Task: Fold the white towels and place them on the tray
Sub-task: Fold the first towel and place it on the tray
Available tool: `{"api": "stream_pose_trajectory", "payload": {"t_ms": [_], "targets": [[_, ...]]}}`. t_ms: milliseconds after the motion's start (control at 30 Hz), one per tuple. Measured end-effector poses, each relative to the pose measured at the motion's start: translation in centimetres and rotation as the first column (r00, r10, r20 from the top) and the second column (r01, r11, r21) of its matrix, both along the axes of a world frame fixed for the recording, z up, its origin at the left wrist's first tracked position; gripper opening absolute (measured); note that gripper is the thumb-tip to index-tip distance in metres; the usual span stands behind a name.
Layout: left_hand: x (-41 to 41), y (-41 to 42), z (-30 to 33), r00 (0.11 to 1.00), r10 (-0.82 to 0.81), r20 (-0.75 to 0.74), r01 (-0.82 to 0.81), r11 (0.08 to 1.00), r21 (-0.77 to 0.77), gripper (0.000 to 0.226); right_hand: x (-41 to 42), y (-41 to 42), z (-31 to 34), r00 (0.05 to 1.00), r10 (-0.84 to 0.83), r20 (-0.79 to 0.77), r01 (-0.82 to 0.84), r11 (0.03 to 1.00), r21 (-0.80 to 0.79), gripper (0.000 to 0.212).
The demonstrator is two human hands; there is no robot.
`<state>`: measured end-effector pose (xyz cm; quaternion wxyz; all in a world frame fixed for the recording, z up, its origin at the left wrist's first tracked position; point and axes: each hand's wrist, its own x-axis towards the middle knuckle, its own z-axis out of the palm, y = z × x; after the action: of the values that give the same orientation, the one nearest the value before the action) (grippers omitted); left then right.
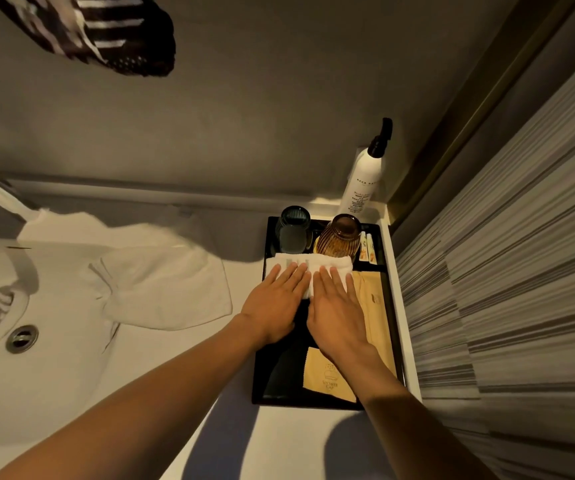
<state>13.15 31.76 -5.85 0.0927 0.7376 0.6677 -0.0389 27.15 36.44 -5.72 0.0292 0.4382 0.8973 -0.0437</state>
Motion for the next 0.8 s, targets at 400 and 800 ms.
{"api": "stream_pose_trajectory", "payload": {"t_ms": [400,800], "targets": [[-1.8,-2.3,3.6,0.995,-0.03,0.09,0.018,0.991,0.136,0.069,-1.9,-1.3,4.1,0.988,-0.004,-0.152,0.017,0.996,0.087,0.036],[-17.6,-16.4,2.8,0.672,0.628,0.393,-0.703,0.708,0.072,0.023,-15.4,-8.7,5.1,0.948,-0.11,-0.299,-0.027,0.907,-0.42,0.036]]}}
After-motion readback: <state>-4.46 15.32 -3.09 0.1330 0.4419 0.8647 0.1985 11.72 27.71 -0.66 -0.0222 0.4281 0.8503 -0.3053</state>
